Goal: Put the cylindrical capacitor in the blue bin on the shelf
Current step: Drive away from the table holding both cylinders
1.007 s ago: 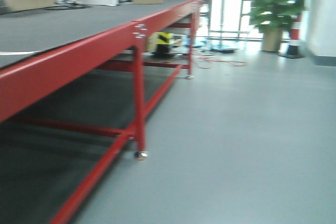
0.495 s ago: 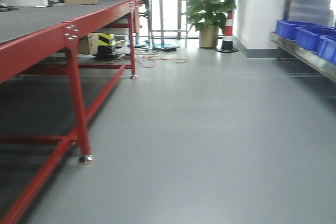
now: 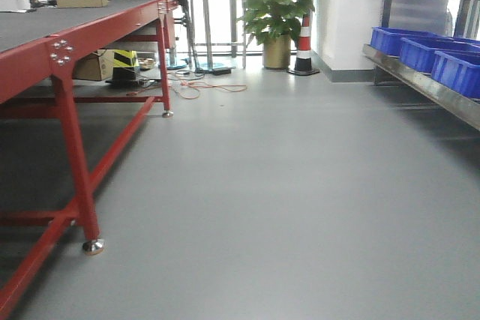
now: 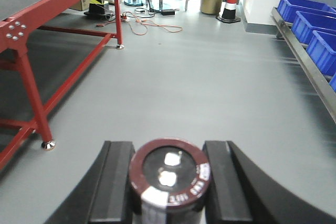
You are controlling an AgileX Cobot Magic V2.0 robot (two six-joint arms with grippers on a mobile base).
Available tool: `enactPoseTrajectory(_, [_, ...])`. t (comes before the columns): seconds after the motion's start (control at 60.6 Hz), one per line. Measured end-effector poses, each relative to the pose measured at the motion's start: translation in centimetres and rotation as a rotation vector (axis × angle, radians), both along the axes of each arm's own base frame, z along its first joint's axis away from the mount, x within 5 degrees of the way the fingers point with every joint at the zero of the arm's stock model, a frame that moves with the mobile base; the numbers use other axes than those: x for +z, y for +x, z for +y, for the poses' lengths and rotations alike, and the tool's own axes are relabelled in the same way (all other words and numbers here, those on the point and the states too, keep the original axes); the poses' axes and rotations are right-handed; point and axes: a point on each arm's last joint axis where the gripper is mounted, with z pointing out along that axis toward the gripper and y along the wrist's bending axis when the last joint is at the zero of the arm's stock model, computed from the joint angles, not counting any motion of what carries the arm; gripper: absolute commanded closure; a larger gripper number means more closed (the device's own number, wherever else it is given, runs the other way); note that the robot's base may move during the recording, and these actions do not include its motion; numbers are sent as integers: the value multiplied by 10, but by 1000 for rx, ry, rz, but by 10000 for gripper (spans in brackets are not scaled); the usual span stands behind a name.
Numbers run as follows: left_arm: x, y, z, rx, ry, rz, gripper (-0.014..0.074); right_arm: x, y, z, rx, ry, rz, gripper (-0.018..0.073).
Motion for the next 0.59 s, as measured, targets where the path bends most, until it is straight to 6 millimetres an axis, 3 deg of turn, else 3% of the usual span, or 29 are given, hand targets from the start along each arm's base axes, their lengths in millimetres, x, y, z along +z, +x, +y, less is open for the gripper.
enactPoseTrajectory(0.594, [0,0,0,0,0,0,707,0,0,0,0,0,0,721])
